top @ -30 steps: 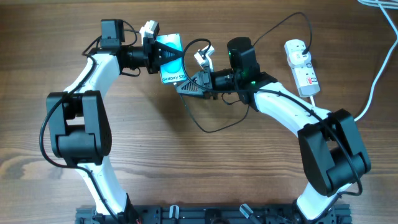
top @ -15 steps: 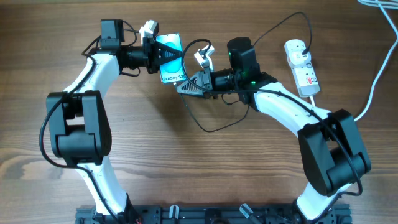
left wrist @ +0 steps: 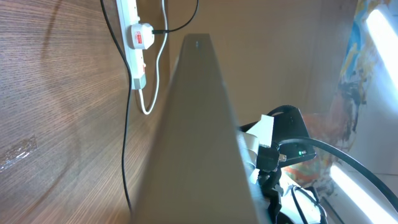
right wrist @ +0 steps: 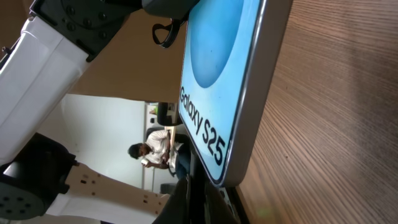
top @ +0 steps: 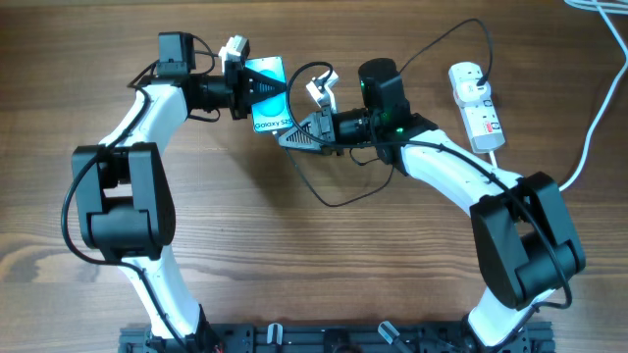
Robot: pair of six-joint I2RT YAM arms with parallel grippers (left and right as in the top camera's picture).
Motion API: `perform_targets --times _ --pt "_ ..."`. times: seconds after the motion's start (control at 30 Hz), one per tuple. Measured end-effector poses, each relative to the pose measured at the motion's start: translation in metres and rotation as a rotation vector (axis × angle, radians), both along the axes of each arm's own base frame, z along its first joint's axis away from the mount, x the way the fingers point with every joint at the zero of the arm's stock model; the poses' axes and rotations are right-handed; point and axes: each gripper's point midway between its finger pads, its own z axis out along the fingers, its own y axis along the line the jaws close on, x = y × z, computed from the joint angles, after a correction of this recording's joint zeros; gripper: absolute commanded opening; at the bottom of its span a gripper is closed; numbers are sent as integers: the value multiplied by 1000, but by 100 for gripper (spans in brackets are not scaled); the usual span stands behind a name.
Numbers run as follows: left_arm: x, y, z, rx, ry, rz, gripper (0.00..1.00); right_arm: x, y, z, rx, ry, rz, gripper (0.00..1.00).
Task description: Plug charger to phone and switch on socket
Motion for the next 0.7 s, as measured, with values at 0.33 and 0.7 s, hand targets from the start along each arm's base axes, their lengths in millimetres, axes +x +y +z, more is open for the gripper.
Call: perform_targets --times 0.33,0.7 --pt "0 0 -1 2 3 1 4 -1 0 -1 -3 -5 3 4" --pt "0 0 -1 4 3 2 4 -1 0 -3 -8 -20 2 4"
